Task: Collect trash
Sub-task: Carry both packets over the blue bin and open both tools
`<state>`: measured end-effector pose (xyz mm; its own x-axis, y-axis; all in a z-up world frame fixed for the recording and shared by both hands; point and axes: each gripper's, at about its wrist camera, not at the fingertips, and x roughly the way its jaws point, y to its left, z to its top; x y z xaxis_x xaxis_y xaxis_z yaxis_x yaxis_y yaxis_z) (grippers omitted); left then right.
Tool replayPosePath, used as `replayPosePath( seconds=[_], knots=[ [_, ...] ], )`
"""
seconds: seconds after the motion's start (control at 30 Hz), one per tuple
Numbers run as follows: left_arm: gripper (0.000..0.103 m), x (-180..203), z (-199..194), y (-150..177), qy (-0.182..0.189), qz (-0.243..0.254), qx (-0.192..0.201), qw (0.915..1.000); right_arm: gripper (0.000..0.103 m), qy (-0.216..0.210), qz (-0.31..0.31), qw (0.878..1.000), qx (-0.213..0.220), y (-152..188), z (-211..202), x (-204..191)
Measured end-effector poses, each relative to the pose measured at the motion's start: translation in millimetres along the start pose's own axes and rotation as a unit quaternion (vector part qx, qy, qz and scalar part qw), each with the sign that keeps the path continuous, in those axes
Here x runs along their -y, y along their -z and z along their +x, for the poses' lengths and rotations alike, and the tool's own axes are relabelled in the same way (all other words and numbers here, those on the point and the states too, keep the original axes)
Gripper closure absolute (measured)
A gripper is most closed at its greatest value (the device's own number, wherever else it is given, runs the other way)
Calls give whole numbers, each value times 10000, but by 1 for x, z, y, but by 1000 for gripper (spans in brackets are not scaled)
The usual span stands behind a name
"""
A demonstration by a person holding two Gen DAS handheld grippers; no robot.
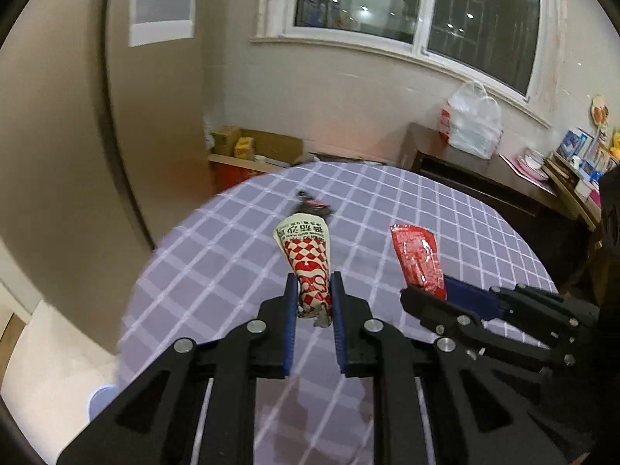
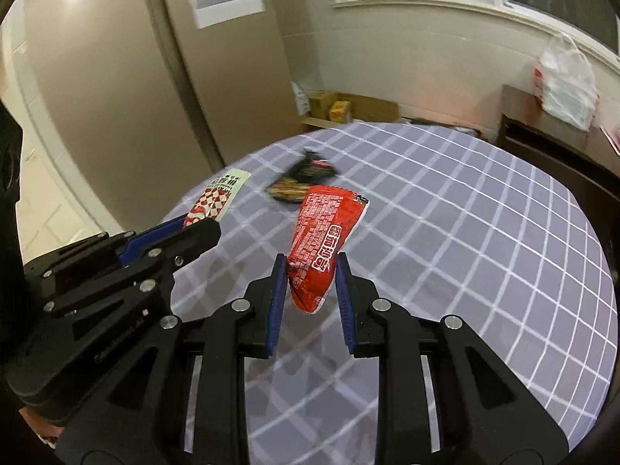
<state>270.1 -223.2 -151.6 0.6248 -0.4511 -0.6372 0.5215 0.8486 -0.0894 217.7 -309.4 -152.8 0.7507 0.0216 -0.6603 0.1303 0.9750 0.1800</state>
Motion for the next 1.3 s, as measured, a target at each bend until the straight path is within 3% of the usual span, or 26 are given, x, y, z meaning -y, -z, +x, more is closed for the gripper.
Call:
replayPosePath(
  seconds=[0.27, 0.33, 0.73, 1.0, 1.3],
  knots=[
    [87, -81, -65, 37, -868, -504, 243, 9947, 78, -467, -581, 9972, -23, 10, -6, -96],
    [87, -104, -82, 49, -1184, -627, 321, 9905, 78, -620, -755, 9952, -56, 14, -5, -128],
    [86, -240, -147, 108, -2177, -1488, 338, 9640, 78, -1581, -1513, 9750, -388, 38, 33, -284],
    [86, -309, -147, 147, -2471, -2017, 30, 9478, 78, -1897, -1811, 9619, -775, 62, 79, -354],
    [86, -357, -139, 170, -2678, -2311, -224, 9351, 78, -1970, -1923, 9564, -971, 79, 109, -390]
  ],
)
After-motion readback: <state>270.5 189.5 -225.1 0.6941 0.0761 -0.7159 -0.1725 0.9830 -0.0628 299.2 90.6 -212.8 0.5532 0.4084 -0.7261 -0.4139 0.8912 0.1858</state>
